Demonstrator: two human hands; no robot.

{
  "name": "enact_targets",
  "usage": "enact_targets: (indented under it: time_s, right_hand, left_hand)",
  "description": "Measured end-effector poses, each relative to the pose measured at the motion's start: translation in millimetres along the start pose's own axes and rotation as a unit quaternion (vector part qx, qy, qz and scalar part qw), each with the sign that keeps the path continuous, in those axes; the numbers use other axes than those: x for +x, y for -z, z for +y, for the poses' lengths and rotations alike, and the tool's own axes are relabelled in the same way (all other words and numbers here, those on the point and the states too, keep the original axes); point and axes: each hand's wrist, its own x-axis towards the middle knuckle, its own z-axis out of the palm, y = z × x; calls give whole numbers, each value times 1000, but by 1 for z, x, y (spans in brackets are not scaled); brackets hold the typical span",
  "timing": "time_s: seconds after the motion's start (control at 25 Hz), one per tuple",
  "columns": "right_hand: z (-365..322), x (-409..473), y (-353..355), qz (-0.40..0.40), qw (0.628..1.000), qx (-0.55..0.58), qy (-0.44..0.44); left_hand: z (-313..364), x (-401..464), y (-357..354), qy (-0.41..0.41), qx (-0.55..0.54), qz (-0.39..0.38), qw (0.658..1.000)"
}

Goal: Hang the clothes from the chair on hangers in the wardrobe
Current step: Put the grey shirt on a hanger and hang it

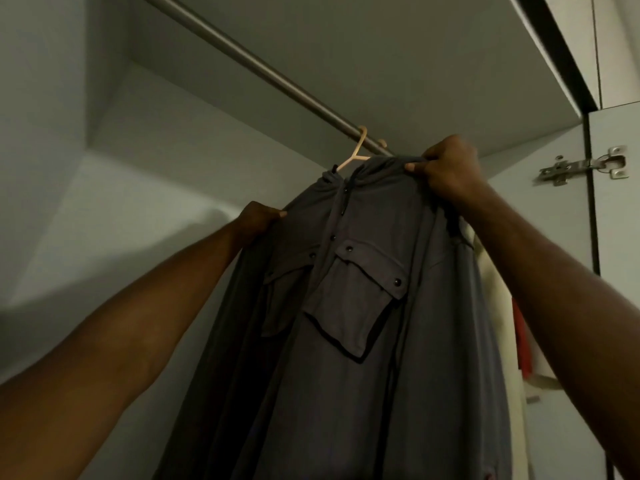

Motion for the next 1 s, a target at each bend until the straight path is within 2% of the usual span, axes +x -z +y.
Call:
enact_targets:
  time_s: [0.08,0.16,0.24,0.32,0.4,0.52,0.6,0.8,0.92,1.0]
  right_hand:
    - [5,-6,7,13,999,41,-31]
    - [8,-23,13,22,992,95,-85]
    - [7,-56,17,2,976,154,-153]
    - [9,-96,18,-52,956,202,-208]
    - [14,-136,19,-86,928,256,-259]
    - [18,-203,17,-131,859,394,-301]
    - [19,-249,6,-146,834,427,-317]
    - [13,-343,-48,-113,824,426,-356]
    - [28,-368,-62,-74,821,408,-393]
    - [51,-372,-54,-26,828,375,-416]
  left_hand:
    - [-1,-13,5,-15,-33,-13,999]
    - [-3,-33,10,23,-41,-40,998]
    - [-20,-57,17,72,6,-121,990]
    - [-51,-82,23,116,80,-198,970]
    - [-81,-106,29,148,118,-243,951]
    - [-119,-136,32,185,27,-295,937]
    - [-134,-147,26,195,-26,-297,935]
    - [-152,-161,5,175,-54,-268,946]
    - [-153,-152,12,142,27,-239,960]
    - [-153,-137,27,132,139,-139,972]
